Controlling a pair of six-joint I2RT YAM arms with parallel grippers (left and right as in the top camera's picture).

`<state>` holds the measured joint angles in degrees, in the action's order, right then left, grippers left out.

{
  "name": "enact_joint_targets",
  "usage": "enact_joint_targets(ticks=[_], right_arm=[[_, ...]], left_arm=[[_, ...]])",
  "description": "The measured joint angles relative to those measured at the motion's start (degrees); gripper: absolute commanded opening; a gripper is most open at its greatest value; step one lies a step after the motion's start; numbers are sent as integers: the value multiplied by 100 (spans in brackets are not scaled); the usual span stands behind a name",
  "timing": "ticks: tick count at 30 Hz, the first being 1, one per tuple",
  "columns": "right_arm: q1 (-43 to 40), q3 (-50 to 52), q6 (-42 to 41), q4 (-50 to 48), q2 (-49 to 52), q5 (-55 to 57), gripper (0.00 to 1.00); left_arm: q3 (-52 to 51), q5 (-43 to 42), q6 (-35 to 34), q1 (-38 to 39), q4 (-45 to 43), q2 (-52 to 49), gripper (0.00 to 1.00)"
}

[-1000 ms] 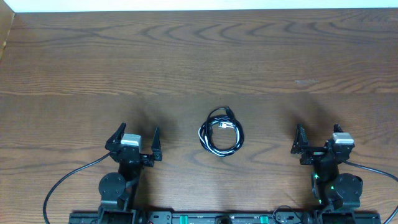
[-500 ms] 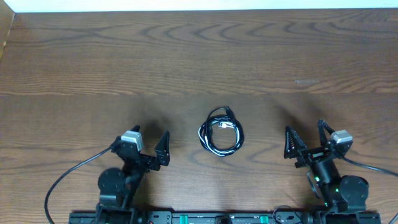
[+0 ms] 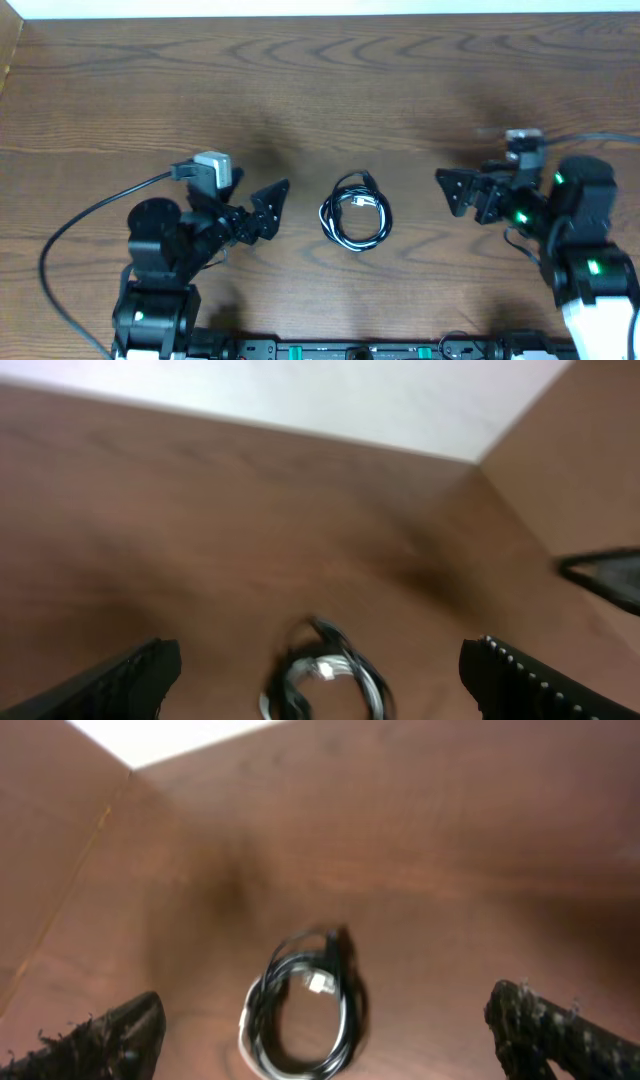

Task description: Untangle cables

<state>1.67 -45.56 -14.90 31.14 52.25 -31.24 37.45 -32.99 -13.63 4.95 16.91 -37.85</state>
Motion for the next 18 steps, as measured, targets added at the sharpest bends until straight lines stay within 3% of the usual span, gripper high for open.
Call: enact_joint_targets(ticks=[3, 9, 18], right_arm=[[13, -7, 31, 125, 826, -452, 99], [476, -13, 269, 343, 1952, -396, 99], [1751, -13, 866, 393, 2109, 929, 99]], left_arm=[[2, -551, -76, 0, 232, -352, 95], [20, -870, 164, 138, 1609, -1384, 95], [24, 402, 120, 2079, 1700, -2282, 95]])
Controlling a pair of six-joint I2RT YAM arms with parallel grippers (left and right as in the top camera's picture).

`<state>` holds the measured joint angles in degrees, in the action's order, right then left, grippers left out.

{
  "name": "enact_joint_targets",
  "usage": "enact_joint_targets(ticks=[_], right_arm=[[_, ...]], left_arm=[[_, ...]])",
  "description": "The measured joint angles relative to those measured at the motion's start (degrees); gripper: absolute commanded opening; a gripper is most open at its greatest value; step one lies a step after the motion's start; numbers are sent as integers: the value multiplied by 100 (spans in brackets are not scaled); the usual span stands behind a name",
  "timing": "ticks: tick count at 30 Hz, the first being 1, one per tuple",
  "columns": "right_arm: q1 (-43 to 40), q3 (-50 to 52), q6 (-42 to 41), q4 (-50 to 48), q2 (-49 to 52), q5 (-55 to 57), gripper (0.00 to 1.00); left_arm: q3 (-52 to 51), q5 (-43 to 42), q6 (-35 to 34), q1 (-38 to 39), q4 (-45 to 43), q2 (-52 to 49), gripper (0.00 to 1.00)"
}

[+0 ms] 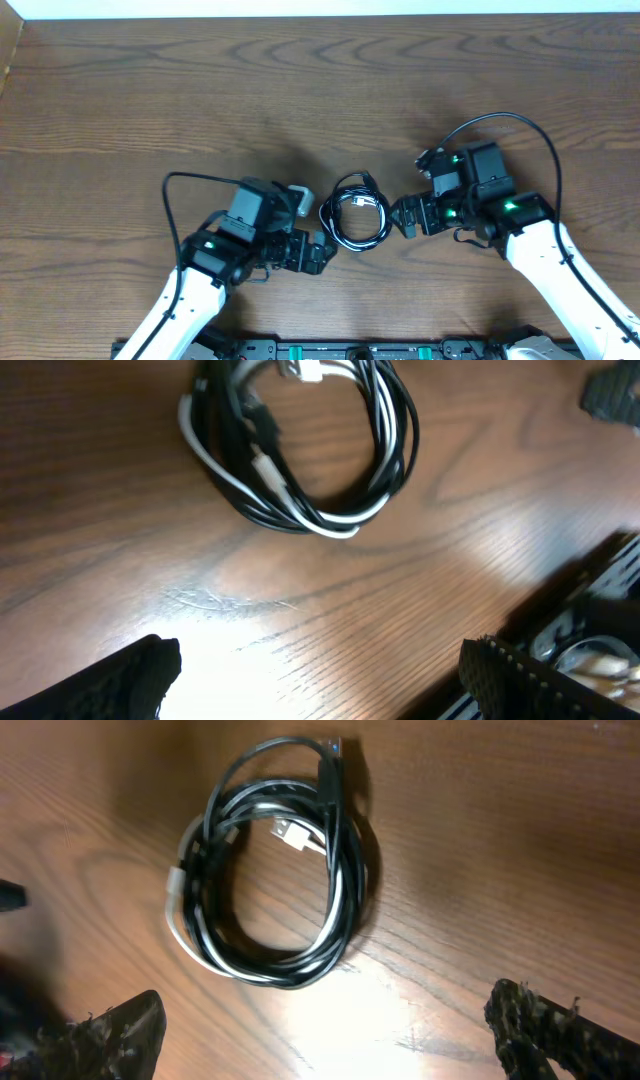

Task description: Untangle cables

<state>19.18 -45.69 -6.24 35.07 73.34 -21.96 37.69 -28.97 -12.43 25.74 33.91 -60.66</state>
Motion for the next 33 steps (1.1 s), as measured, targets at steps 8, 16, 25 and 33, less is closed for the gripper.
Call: enact_joint_targets(ticks=[8, 16, 25, 33], right_arm=[[330, 0, -299, 74, 0, 1338, 99], [330, 0, -1945, 85, 0, 2625, 99], [330, 0, -2033, 330, 0, 2802, 99], [330, 0, -2033, 490, 0, 2551, 99]], left_arm=[[17, 1064, -573, 223, -719, -52, 63], [17, 2135, -2739, 870, -1360, -896, 63], [28, 2640, -3633, 2203, -1569, -1355, 63], [31, 3665, -3707, 2345, -1980, -2087, 63]])
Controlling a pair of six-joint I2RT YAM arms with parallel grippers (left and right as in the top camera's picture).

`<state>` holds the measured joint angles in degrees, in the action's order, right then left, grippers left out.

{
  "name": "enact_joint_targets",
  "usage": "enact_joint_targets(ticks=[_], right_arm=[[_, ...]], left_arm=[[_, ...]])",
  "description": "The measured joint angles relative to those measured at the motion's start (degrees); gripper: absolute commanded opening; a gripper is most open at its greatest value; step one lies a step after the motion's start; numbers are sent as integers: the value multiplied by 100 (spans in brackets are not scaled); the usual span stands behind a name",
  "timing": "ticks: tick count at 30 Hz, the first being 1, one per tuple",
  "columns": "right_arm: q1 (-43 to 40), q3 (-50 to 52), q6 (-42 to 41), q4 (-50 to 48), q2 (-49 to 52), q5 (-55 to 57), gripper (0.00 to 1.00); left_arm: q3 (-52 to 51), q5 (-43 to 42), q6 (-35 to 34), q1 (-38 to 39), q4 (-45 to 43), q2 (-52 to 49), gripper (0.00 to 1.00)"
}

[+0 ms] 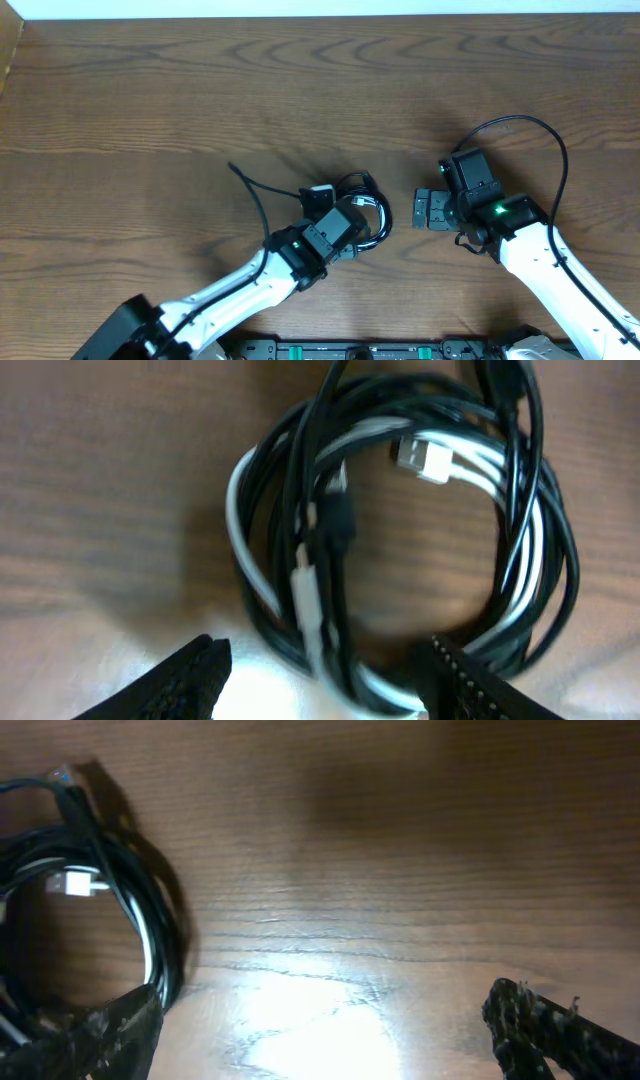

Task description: Untangle cables

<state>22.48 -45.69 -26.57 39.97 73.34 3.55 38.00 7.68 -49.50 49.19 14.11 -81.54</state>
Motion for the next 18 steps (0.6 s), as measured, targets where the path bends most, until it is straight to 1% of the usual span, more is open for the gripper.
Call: enact_joint_targets(ticks=[3, 7, 11, 12, 13, 14, 15, 18], right_arm=[[0, 0, 0, 7, 0, -107, 99], [0, 0, 0, 26, 0, -151, 99], [0, 0, 0, 52, 0, -166, 99], [0, 0, 0, 55, 0, -166, 99], [0, 0, 0, 55, 0, -166, 99], [0, 0, 0, 55, 0, -166, 99], [0, 0, 0, 52, 0, -166, 99], [0, 0, 0, 52, 0, -168, 99]], left_arm=[[0, 105, 0, 0, -544, -328, 64], [2, 170, 0, 0, -1014, -678, 64], [2, 173, 2, 0, -1169, -785, 68], [2, 170, 0, 0, -1189, -785, 58], [2, 170, -2, 0, -1200, -785, 46], [2, 173, -9, 0, -1200, -785, 21], [2, 177, 0, 0, -1200, -785, 8], [2, 199, 0, 7, -1215, -785, 8]])
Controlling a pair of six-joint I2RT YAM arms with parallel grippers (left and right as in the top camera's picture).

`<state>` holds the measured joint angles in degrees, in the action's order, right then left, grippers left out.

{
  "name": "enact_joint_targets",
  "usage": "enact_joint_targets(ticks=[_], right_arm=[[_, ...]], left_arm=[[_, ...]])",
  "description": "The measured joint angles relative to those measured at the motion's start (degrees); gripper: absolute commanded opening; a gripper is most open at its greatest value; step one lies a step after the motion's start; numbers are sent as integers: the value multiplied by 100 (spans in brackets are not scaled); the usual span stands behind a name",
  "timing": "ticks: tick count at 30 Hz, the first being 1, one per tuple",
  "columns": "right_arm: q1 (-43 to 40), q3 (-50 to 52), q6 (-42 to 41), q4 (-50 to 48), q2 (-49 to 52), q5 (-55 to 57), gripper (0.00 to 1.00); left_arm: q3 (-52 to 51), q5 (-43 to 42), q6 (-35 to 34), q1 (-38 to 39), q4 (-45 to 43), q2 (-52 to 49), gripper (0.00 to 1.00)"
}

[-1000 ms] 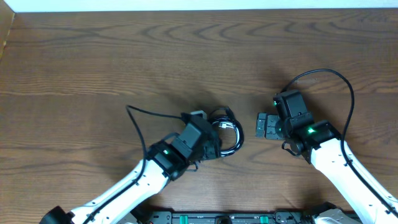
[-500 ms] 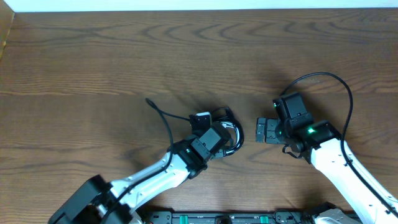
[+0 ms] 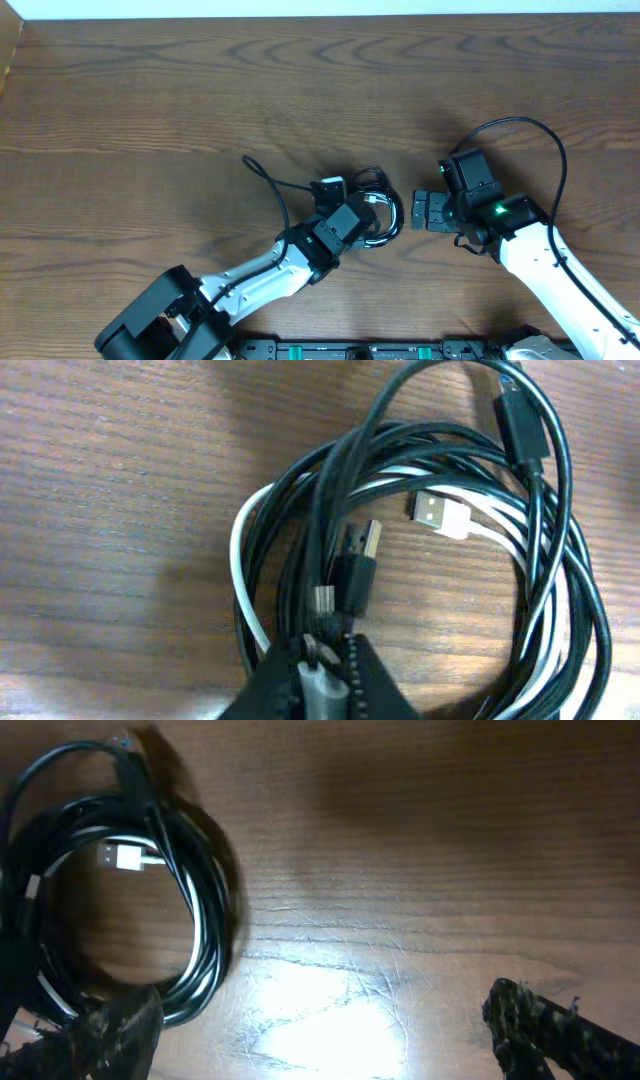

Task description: Untangle cables

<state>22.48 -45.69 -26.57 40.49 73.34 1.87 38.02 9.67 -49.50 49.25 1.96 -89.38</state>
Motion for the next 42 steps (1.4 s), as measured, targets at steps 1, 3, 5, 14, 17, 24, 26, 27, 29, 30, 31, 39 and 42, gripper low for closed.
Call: enact_joint_targets(ticks=[1, 3, 5, 14, 17, 24, 26, 27, 29, 30, 31, 39, 42], right_arm=[[0, 0, 0, 0, 0, 2, 99], [0, 0, 0, 2, 0, 2, 99], [0, 0, 0, 2, 0, 2, 99], [0, 0, 2, -13, 0, 59, 99], [0, 0, 2, -22, 0, 81, 97], [0, 0, 509, -142, 0, -240, 91], [0, 0, 765, -199, 0, -463, 91], [0, 0, 949, -247, 0, -634, 91], [0, 0, 1320, -280, 0, -981, 92], [4, 0, 1567, -286, 0, -1235, 93], [24, 0, 1858, -286, 0, -1534, 94], [160, 0, 3488, -667, 0, -3727, 98], [160, -2, 3510, -1200, 0, -3864, 98]], left_arm=[[0, 13, 0, 0, -2, 0, 8], [0, 15, 0, 0, -4, 0, 7], [0, 15, 0, 0, -2, 0, 7], [898, -22, 1523, 0, 1344, 973, 7], [1694, -26, 2566, 0, 1353, 2035, 7], [1902, 13, 3849, -2, 1165, 3403, 8], [1902, 13, 3952, 0, 1174, 3442, 7], [1902, 13, 4022, 0, 1174, 3440, 7], [1895, 13, 4079, 0, 1172, 3421, 7], [1895, 13, 4087, 0, 1154, 3412, 7], [1895, 13, 4100, 0, 1123, 3405, 7], [1895, 61, 4271, -7, 1027, 3392, 7], [1895, 103, 4315, -13, 1023, 3392, 7]])
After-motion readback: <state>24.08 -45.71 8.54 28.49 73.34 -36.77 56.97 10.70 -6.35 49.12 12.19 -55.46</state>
